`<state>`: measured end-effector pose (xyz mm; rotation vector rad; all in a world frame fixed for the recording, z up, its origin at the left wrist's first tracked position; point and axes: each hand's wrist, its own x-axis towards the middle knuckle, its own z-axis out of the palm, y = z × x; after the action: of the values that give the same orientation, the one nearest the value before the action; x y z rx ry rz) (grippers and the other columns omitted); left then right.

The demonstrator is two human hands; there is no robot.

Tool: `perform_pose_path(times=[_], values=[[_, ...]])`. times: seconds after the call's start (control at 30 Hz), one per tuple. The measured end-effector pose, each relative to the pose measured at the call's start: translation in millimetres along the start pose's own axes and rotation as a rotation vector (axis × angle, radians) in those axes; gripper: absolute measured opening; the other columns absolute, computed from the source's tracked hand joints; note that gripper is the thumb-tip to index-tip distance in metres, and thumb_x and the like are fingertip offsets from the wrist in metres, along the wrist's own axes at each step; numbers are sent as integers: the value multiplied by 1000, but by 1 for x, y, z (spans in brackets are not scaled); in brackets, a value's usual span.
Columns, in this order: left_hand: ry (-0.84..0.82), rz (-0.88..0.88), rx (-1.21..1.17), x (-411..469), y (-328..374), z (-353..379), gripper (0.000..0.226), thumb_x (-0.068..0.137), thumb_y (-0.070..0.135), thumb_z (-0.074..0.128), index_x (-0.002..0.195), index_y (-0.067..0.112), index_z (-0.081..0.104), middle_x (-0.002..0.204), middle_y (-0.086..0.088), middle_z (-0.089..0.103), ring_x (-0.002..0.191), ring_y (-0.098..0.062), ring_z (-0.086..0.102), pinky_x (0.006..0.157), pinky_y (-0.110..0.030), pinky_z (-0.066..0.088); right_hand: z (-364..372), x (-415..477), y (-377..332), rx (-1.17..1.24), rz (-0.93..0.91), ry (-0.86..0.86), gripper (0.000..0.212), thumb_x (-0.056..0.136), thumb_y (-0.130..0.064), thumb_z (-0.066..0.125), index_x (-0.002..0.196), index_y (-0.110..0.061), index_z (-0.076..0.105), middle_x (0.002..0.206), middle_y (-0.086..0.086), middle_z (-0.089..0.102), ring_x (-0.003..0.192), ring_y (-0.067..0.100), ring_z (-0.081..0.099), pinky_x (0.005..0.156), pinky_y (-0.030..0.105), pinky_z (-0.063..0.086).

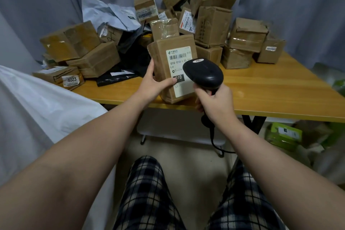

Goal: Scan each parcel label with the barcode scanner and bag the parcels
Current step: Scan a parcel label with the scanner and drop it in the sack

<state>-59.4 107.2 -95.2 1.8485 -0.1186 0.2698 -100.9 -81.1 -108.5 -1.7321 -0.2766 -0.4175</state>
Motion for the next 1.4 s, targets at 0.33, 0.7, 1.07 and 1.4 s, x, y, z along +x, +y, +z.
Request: perform_pose_path(times=[0.33, 0.7, 1.07, 1.4], values=[[-15, -57, -13, 10, -5, -4, 95, 80, 25, 77, 152, 35, 15, 136, 5, 54, 118, -12, 54, 94, -32, 50, -3, -17, 3, 56, 61, -3, 27, 89, -16, 66, 68, -3, 57, 44, -4, 53, 41, 15, 57, 44, 24, 46], [-3, -47, -31, 12, -6, -1, 95, 82, 22, 75, 152, 34, 12, 133, 8, 54, 105, -2, 54, 70, -10, 48, 0, -22, 3, 87, 83, -1, 27, 91, -17, 65, 67, -8, 58, 44, -2, 55, 43, 15, 58, 47, 28, 48], [108, 63, -109, -22, -9, 6, 107, 76, 21, 81, 153, 31, 8, 149, -1, 39, 133, -15, 43, 107, -46, 42, 5, -23, -9, 115, 54, 3, 37, 88, -10, 66, 56, -13, 49, 45, 1, 50, 41, 21, 54, 44, 27, 44], [419, 22, -90, -125, -17, -84, 107, 78, 13, 78, 150, 40, 3, 134, 10, 49, 118, -2, 56, 98, -27, 50, 97, -46, -51, 211, 29, -438, 24, 89, -13, 67, 66, -11, 59, 46, -3, 56, 43, 13, 56, 47, 25, 45]])
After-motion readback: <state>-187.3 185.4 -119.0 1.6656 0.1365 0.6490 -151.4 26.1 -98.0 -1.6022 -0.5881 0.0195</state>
